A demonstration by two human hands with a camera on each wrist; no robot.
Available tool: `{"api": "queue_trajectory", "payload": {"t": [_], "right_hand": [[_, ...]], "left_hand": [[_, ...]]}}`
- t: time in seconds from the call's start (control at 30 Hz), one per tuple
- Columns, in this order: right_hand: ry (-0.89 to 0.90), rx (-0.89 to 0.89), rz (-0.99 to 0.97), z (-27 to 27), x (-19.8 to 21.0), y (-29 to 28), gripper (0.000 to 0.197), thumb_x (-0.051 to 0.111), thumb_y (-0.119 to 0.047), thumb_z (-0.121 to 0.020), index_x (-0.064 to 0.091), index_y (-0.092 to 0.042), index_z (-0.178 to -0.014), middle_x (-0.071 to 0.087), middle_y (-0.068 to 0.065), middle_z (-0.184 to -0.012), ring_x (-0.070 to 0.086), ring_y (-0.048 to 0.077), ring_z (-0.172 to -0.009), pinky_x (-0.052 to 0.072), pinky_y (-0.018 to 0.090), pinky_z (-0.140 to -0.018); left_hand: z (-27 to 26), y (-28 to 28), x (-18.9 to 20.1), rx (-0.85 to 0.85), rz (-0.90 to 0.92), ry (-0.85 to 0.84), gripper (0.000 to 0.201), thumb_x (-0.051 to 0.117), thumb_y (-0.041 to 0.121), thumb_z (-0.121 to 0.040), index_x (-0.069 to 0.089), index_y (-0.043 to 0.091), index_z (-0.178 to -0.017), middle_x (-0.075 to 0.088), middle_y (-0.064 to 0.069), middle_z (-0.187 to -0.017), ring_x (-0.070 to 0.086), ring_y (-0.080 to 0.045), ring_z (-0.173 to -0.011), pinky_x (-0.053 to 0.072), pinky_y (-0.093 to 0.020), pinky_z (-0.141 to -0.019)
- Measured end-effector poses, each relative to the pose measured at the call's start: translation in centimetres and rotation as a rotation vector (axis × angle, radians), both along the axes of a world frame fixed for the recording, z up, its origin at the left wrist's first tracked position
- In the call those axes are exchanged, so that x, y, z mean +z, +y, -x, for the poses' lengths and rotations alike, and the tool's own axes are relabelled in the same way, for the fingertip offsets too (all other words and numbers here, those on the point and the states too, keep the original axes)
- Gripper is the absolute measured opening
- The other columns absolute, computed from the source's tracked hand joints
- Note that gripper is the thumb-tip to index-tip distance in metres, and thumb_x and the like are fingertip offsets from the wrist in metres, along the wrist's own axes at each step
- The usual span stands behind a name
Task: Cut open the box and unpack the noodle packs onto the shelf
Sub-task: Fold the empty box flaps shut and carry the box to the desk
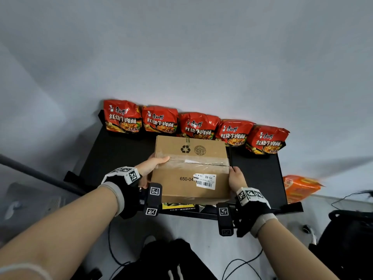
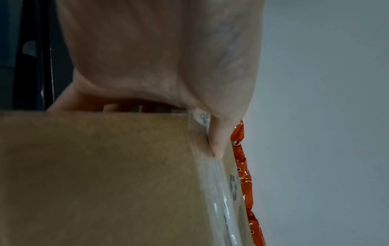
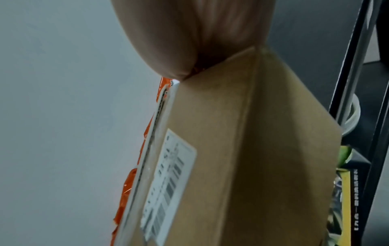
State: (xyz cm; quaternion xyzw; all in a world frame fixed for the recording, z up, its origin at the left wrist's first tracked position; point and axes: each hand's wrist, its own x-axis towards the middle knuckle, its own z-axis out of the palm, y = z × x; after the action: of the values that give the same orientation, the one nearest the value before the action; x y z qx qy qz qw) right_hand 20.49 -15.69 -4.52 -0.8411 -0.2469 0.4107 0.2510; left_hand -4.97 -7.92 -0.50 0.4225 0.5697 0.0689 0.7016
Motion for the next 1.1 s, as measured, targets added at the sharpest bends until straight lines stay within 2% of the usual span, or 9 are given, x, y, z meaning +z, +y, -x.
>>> {"api": "queue_trajectory", "payload": {"t": [0.17,0.33,0.4,0.57,0.7,0.8,0.93,1.03,1.1], "right_hand": [[-0.028,0.048,-0.061,1.1,0.8,0.3,0.036,0.029,-0.022,-0.101,0.048,0.001,-0.122,0.055,0.021,-0.122,0.049,0.035,-0.118,0.033,0.031,-0.085],[-0.059,0.221,-0.129,2.8,3.1,2.0,0.039,0.029,-0.023,-0.102,0.045,-0.001,-0.131,0.052,0.019,-0.133,0.046,0.035,-0.124,0.035,0.037,-0.098],[-0.073,0.327,-0.137,3.6,3.5,2.3,0.039,0.029,-0.023,-0.101,0.046,-0.002,-0.129,0.053,0.020,-0.131,0.047,0.035,-0.123,0.035,0.036,-0.097],[-0.086,0.653,-0.132,6.9,3.4,1.4,0.036,0.029,-0.023,-0.101,0.051,0.000,-0.116,0.057,0.022,-0.121,0.051,0.035,-0.114,0.032,0.033,-0.081],[-0.074,0.886,-0.117,11.6,3.8,-0.9,0.037,0.029,-0.024,-0.101,0.050,-0.001,-0.120,0.054,0.022,-0.126,0.049,0.036,-0.118,0.036,0.037,-0.091],[-0.041,1.021,-0.123,15.2,4.6,-3.4,0.038,0.028,-0.023,-0.101,0.046,-0.003,-0.129,0.050,0.020,-0.134,0.046,0.035,-0.125,0.035,0.038,-0.098],[-0.025,1.193,-0.144,19.9,5.5,-7.7,0.039,0.028,-0.024,-0.101,0.045,-0.003,-0.130,0.050,0.020,-0.135,0.046,0.035,-0.124,0.035,0.038,-0.098],[-0.016,1.323,-0.145,23.2,6.2,-11.5,0.044,0.027,-0.024,-0.101,0.038,-0.004,-0.139,0.043,0.019,-0.143,0.040,0.036,-0.131,0.031,0.039,-0.105],[-0.010,1.394,-0.161,25.2,6.4,-14.2,0.042,0.028,-0.023,-0.101,0.041,-0.003,-0.136,0.045,0.020,-0.141,0.041,0.037,-0.130,0.032,0.040,-0.104]], "left_hand": [[1.4,-1.6,0.2,0.185,0.017,-0.036,0.034,0.051,0.031,-0.094,0.045,0.020,-0.126,0.062,-0.002,-0.097,0.060,-0.018,-0.085,0.049,-0.031,-0.074],[3.9,-4.4,0.9,0.384,0.064,-0.035,0.049,0.060,0.046,-0.084,0.046,0.030,-0.128,0.061,-0.007,-0.118,0.057,-0.028,-0.109,0.043,-0.050,-0.102],[4.7,-6.6,1.0,0.483,0.078,-0.025,0.054,0.062,0.049,-0.081,0.045,0.033,-0.130,0.057,-0.009,-0.126,0.054,-0.031,-0.116,0.041,-0.052,-0.104],[6.5,-14.2,0.8,0.815,0.090,0.026,0.051,0.056,0.046,-0.087,0.041,0.026,-0.132,0.056,-0.003,-0.102,0.053,-0.020,-0.087,0.043,-0.038,-0.089],[8.7,-21.7,1.4,1.010,0.059,0.131,0.056,0.054,0.051,-0.087,0.040,0.025,-0.135,0.056,-0.003,-0.102,0.054,-0.019,-0.085,0.048,-0.034,-0.076],[10.5,-27.2,2.1,1.127,0.099,0.177,0.066,0.057,0.065,-0.076,0.041,0.032,-0.131,0.058,-0.009,-0.120,0.057,-0.031,-0.108,0.048,-0.051,-0.095],[12.2,-34.8,3.0,1.302,0.122,0.214,0.063,0.057,0.062,-0.078,0.041,0.031,-0.131,0.058,-0.011,-0.124,0.058,-0.032,-0.110,0.048,-0.048,-0.096],[12.7,-40.5,3.4,1.439,0.095,0.233,0.050,0.057,0.055,-0.083,0.051,0.020,-0.118,0.062,-0.009,-0.096,0.060,-0.025,-0.084,0.049,-0.033,-0.075],[12.8,-44.4,3.6,1.527,0.097,0.238,0.041,0.055,0.053,-0.085,0.055,0.017,-0.105,0.062,-0.011,-0.091,0.060,-0.027,-0.080,0.048,-0.032,-0.073]]}}
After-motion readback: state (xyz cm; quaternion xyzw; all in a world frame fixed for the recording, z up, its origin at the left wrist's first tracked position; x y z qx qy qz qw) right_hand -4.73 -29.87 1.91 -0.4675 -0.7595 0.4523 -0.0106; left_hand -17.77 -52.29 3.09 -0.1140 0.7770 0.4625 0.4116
